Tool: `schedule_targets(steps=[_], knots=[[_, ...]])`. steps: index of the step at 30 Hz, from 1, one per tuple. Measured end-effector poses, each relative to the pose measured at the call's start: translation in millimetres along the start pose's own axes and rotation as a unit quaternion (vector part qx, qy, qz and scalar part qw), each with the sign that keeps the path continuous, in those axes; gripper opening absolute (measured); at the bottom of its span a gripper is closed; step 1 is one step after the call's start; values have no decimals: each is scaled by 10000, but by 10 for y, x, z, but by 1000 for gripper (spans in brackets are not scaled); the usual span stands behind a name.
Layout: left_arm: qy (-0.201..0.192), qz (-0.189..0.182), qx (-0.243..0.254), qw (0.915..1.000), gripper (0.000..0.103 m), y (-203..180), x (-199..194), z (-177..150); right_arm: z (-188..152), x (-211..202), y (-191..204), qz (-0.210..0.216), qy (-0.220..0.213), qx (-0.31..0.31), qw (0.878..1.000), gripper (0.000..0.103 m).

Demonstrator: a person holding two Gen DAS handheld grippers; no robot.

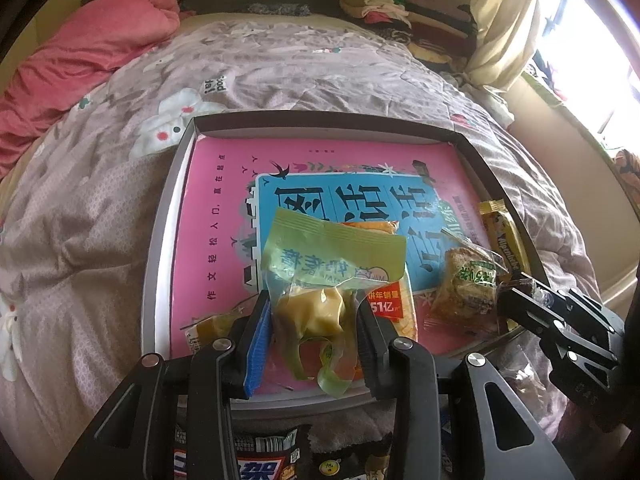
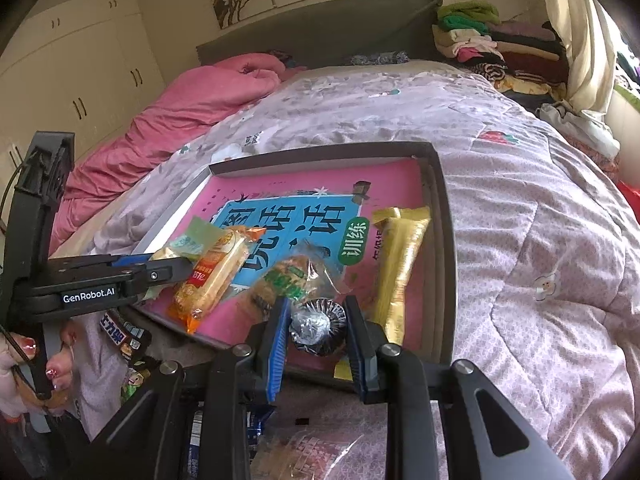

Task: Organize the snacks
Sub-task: 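Carry the green-wrapped cake over the tray with the left tool while the right carries the foil ball, then open the left tool to drop the cake into the tray while the right tool releases the foil ball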

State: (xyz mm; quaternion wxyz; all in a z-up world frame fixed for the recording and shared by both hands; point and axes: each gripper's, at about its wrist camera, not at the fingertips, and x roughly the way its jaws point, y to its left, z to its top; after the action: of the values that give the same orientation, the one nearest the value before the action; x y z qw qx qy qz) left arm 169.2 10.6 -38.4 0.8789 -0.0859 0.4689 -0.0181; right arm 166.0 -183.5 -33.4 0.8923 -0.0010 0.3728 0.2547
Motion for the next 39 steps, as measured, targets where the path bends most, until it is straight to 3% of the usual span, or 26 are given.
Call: schedule_targets(steps=[34,39], knots=[[41,-55,-104,9999,42,-13,-4,-2,46,-172,-45,109,-249,148,9995,28],[21,-77,-77,9999,43,-15,-53,11,55,-189,-66,160,-259,226,9993,34]])
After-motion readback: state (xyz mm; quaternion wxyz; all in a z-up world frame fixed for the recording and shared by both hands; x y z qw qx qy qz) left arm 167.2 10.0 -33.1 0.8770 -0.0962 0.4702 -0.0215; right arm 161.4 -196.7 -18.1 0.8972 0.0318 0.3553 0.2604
